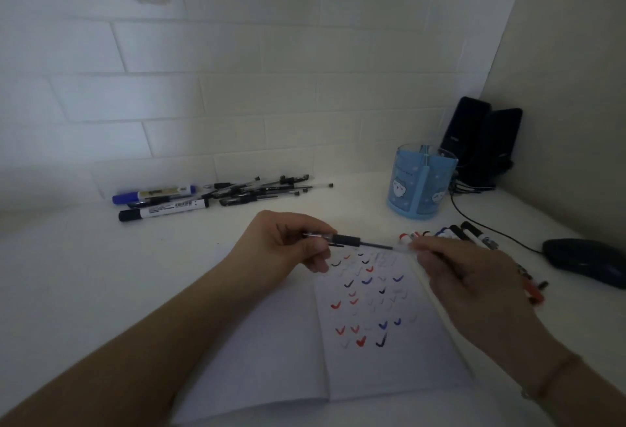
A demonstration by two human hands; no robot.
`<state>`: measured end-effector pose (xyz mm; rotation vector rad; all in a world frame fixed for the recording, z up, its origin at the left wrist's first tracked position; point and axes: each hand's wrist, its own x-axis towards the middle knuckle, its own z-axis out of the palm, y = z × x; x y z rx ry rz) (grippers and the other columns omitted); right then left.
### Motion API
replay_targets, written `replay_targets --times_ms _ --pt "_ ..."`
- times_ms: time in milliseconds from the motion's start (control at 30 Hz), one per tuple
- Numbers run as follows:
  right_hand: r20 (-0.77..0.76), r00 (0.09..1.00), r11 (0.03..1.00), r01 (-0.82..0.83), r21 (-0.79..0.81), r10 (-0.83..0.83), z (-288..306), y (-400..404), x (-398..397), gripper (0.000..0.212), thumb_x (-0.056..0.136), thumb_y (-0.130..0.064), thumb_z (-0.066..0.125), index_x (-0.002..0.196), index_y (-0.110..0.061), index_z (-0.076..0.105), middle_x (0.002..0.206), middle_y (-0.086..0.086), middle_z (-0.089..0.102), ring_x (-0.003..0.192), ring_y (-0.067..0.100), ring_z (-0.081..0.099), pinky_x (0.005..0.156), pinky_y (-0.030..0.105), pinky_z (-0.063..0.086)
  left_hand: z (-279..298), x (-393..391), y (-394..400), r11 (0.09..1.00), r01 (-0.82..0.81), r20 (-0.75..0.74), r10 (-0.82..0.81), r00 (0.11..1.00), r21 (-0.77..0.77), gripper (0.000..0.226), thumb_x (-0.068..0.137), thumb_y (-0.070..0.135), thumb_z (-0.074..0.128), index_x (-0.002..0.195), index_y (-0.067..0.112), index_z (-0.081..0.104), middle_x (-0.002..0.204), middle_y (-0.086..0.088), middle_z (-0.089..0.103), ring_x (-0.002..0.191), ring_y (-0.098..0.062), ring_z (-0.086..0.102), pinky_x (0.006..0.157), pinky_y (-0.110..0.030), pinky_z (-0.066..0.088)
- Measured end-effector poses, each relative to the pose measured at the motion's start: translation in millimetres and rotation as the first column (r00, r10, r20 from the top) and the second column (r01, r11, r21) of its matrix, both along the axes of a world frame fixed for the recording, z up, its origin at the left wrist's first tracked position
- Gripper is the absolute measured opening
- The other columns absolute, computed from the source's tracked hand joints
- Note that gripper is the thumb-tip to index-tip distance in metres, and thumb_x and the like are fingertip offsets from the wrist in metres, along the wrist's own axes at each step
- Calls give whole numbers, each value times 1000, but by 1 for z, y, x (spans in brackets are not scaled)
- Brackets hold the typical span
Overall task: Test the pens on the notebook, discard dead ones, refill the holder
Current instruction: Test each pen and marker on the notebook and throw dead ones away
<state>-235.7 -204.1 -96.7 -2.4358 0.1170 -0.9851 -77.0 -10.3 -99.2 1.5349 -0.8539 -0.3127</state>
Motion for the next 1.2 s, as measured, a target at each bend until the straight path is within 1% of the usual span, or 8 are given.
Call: replay_targets --times_ms 133,300,433,567,733,933,1067,1200 --pt "21 1000 1000 -4 20 4 -17 -5 7 24 84 -30 57 83 -12 74 69 -14 66 72 -22 55 68 -5 39 4 -8 -2 999 -42 38 43 998 -23 31 82 -17 61 87 11 73 65 -10 72 57 -20 71 57 -21 55" --pt "-101 989 965 -81 251 109 -11 -5 7 19 88 -5 59 76 -17 68 50 -26 57 51 -4 56 49 7 41 24 -4 3 988 -49 237 13 971 146 24 84 -4 66 90 19 73 74 -5 75 69 -17 74 68 -21 57" --pt "-114 976 936 -141 323 186 -4 -1 8 21 92 -8 55 82 -22 67 51 -8 58 40 4 51 44 14 43 51 -8 18 946 -86 466 -73 882 312 13 88 12 68 97 20 73 78 4 74 68 -6 71 69 -24 58" --pt "-75 955 868 -225 443 286 7 16 -2 25 93 -5 50 104 -26 59 76 -2 68 51 14 62 45 13 43 57 -29 50 909 -122 593 -153 791 397 17 87 27 70 103 28 71 84 11 71 72 -7 67 70 -31 57" --pt "-95 785 551 -338 763 613 25 66 -12 28 80 -29 57 99 -10 49 79 15 69 60 32 63 39 27 37 49 -56 129 935 -247 531 78 844 254 15 85 21 71 97 31 72 85 13 71 78 -10 68 74 -33 57" --pt "-253 588 548 -400 735 769 43 162 6 2 93 -5 53 92 -4 51 81 12 71 68 28 66 44 31 41 46 -99 249 843 -407 506 195 840 352 15 82 26 76 96 29 72 78 7 71 64 -15 67 61 -34 56" --pt "-252 507 461 -342 819 824 45 249 28 9 97 -7 47 101 -7 55 84 10 70 67 28 64 46 31 40 32 -131 329 715 -598 510 385 769 362 14 81 27 75 93 35 71 74 11 69 64 -12 66 60 -30 55" --pt "-279 452 454 -346 821 847 10 332 35 12 95 -7 45 102 -11 53 79 8 67 59 24 61 42 26 35 -3 -167 395 557 -720 491 530 691 413 13 82 23 74 93 30 72 70 10 67 61 -8 65 62 -35 56"
